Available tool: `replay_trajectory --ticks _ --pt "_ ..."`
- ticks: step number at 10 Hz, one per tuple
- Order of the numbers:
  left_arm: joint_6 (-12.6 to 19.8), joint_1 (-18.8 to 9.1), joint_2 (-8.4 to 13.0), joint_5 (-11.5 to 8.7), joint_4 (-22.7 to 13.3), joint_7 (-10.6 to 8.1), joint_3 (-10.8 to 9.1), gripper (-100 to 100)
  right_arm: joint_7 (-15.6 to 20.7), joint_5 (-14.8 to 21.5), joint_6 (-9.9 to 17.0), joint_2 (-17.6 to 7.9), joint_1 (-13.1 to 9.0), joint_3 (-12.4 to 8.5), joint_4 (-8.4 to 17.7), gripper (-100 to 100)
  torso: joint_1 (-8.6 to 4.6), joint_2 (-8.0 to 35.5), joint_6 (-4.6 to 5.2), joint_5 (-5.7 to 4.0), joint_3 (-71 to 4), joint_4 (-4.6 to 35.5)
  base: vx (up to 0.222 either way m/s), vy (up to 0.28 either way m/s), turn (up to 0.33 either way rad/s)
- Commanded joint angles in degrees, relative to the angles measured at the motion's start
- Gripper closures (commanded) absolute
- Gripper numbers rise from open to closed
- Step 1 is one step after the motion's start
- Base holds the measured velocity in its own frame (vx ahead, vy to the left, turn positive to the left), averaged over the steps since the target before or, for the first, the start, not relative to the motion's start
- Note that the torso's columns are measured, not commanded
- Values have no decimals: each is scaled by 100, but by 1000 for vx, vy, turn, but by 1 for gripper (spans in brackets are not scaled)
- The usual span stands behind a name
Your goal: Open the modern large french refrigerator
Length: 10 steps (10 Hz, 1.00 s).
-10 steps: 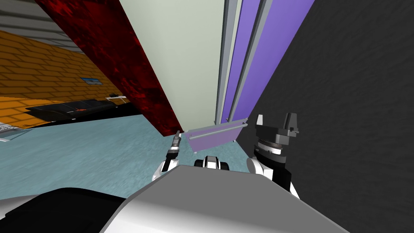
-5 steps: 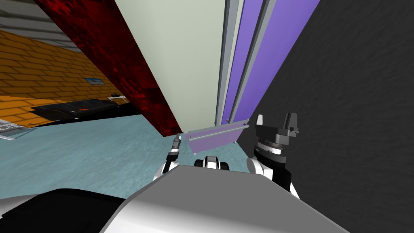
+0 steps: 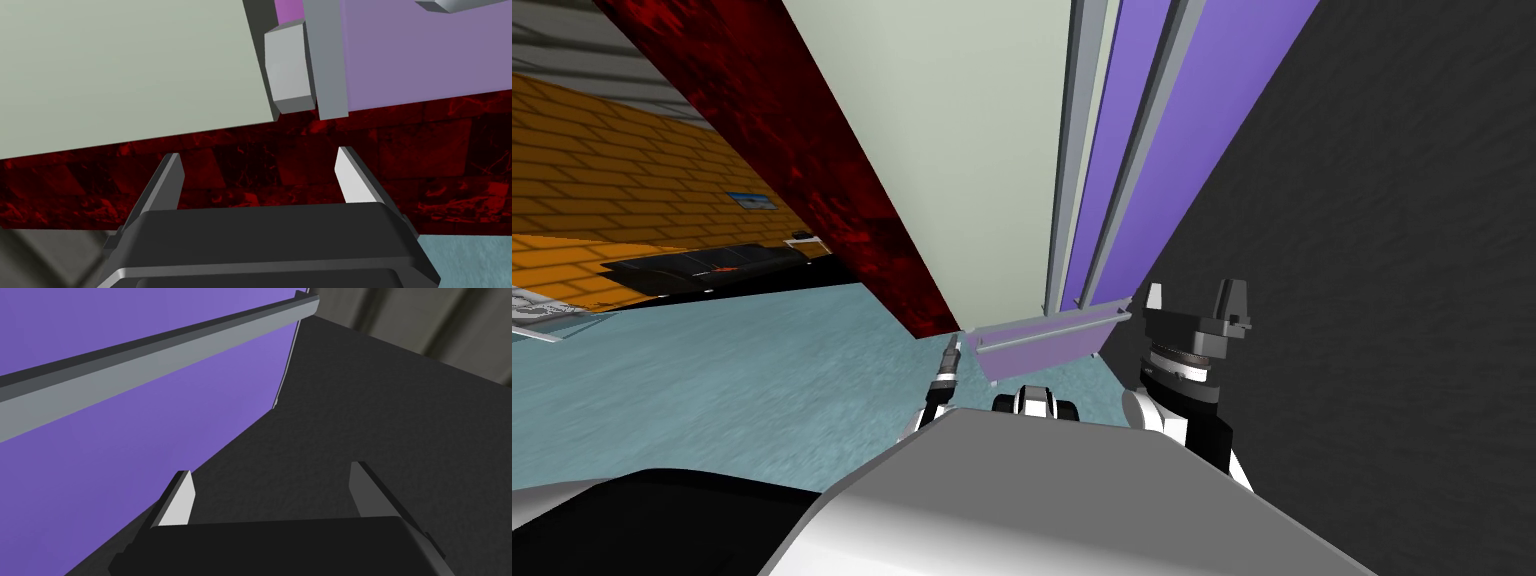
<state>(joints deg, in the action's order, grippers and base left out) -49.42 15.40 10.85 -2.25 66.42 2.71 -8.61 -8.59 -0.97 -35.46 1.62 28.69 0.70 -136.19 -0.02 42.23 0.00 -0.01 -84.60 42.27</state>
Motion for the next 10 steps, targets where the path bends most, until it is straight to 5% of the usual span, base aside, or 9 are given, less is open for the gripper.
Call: replay_trajectory --ticks 1,7,10 --pt "-142 -78 -73 3 -475 -30 -35 -100 0 0 0 0 0 0 0 0 2 5 0 0 3 1 50 -18 21" --pt "-512 -309 -456 11 -1545 -98 -126 -100 0 0 0 0 0 0 0 0 2 2 0 0 1 0 62 -17 25" --pt "-568 -344 -568 12 -1717 -109 -139 -100 0 0 0 0 -1 0 0 0 3 15 0 1 9 4 29 -9 10"
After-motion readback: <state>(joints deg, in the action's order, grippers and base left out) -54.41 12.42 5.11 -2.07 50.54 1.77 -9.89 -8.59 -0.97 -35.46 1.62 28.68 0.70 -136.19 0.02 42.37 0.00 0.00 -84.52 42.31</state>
